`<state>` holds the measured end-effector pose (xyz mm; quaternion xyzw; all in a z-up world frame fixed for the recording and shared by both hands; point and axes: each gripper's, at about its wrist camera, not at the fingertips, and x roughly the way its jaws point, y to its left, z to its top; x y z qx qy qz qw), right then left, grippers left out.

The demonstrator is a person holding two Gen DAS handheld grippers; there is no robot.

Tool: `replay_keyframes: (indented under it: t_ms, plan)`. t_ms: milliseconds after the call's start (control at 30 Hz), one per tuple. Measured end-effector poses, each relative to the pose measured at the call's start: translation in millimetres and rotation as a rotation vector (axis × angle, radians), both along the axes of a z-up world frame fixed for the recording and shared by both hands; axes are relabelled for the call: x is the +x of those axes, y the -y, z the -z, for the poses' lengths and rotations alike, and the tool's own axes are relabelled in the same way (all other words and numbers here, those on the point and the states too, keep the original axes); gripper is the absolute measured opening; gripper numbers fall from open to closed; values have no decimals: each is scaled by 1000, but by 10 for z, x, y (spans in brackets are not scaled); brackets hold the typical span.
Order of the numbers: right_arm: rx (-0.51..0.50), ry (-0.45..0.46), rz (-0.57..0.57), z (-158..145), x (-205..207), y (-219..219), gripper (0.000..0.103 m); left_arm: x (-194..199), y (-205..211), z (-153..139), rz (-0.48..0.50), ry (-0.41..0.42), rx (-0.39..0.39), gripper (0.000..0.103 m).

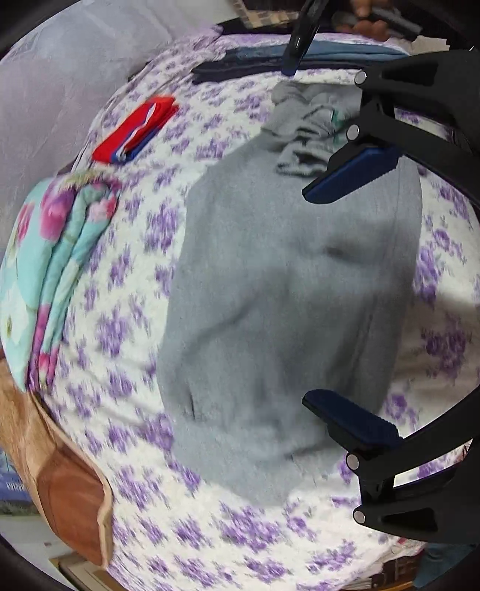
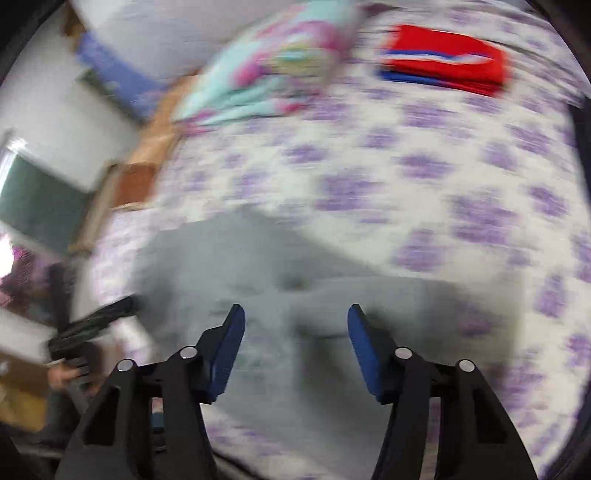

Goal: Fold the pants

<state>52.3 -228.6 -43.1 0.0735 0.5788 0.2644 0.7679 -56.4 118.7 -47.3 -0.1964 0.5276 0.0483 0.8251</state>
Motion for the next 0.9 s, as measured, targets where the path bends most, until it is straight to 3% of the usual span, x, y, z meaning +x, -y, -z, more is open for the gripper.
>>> replay_keyframes:
  t_ms: [67, 133, 167, 200, 267, 367, 433, 533, 700, 767, 867, 900]
  plan:
    - [-58, -7, -6, 198, 17, 70, 55, 112, 137, -3, 42, 1, 9, 98]
    - [-108, -77, -77, 585, -51, -121, 62, 231, 271, 18, 69, -7, 12, 98]
    - [-154, -76, -112, 723, -95, -242, 64, 321, 375, 36, 93, -15, 1, 98]
    - [-189, -12, -139, 750, -166, -340, 67, 377, 449, 45, 110, -22, -2, 98]
    - [-210, -11, -147, 714, -174, -391, 67, 467, 617, 21, 153, -21, 2, 98]
    - [-65, -80, -82, 496, -87, -106, 66, 565, 874, -51, 220, 5, 20, 98]
    - [-22, -21, -40, 294, -117, 109, 70, 626, 1057, -66, 272, 14, 37, 98]
    - [-106, 31, 58, 195, -127, 419, 71, 739, 1373, 7, 343, 4, 122, 98]
    - [-270, 99, 70, 347, -255, 343, 70, 782, 1598, 106, 394, -25, 112, 98]
    - [-297, 182, 103, 326, -249, 250, 70, 765, 1673, 137, 418, -25, 135, 98]
    - [-236, 238, 96, 264, -201, 133, 50, 780, 1682, 324, 413, -87, 209, 99]
    - [-227, 218, 80, 304, -163, 96, 46, 794, 1631, 406, 396, -117, 192, 99]
